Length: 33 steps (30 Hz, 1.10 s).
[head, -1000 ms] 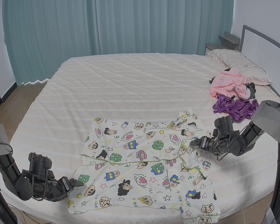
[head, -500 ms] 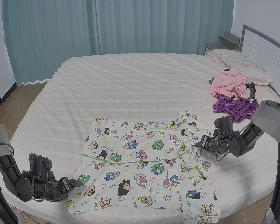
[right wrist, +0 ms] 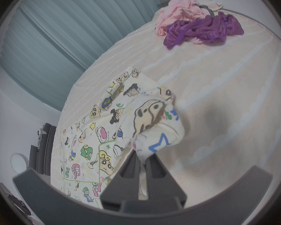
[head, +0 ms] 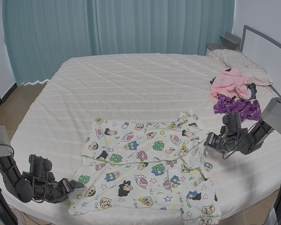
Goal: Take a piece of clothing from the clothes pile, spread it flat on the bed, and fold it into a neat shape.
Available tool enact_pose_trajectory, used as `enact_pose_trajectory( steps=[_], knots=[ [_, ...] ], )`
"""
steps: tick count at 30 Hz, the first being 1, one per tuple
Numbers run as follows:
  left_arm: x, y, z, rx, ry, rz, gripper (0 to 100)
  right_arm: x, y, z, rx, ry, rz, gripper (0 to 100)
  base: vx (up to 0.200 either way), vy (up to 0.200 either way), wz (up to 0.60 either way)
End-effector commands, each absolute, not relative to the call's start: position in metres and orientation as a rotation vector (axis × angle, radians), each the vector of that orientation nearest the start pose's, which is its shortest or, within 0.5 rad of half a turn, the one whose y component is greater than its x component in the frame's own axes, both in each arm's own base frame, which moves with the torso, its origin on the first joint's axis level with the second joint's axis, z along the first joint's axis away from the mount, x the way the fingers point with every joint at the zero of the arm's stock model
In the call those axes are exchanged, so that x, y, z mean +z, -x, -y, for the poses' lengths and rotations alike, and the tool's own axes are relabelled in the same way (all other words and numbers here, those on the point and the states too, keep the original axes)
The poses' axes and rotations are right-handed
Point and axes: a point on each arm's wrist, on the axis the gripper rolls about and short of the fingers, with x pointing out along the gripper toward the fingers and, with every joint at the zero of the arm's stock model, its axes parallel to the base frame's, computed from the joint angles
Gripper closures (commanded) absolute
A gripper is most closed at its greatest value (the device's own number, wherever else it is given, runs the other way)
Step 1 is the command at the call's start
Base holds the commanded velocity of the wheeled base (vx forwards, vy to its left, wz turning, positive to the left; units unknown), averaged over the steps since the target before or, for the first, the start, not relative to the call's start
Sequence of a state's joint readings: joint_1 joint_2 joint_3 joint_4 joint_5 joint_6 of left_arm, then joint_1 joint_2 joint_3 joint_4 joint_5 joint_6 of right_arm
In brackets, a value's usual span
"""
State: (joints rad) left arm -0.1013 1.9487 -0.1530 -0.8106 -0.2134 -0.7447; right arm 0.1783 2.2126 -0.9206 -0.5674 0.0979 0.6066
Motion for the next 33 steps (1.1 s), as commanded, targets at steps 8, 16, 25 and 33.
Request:
enact_pose_trajectory(
  steps=[8, 16, 25, 33],
  knots=[
    [0.006, -0.199, 0.025, 0.091, 0.729, -1.055, 0, 0.053, -0.377, -0.053, 0.054, -0.428, -0.763, 100, 0.0, 0.0, 0.0],
    [0.006, -0.199, 0.025, 0.091, 0.729, -1.055, 0, 0.06, -0.383, -0.055, 0.056, -0.373, -0.8, 0, 0.0, 0.0, 0.0],
    [0.006, -0.199, 0.025, 0.092, 0.729, -1.057, 0, 0.04, -0.373, -0.047, 0.032, -0.357, -0.868, 0, 0.0, 0.0, 0.0],
    [0.006, -0.199, 0.025, 0.089, 0.726, -1.056, 0, 0.031, -0.352, -0.043, 0.038, -0.33, -0.91, 0, 0.0, 0.0, 0.0]
  ],
)
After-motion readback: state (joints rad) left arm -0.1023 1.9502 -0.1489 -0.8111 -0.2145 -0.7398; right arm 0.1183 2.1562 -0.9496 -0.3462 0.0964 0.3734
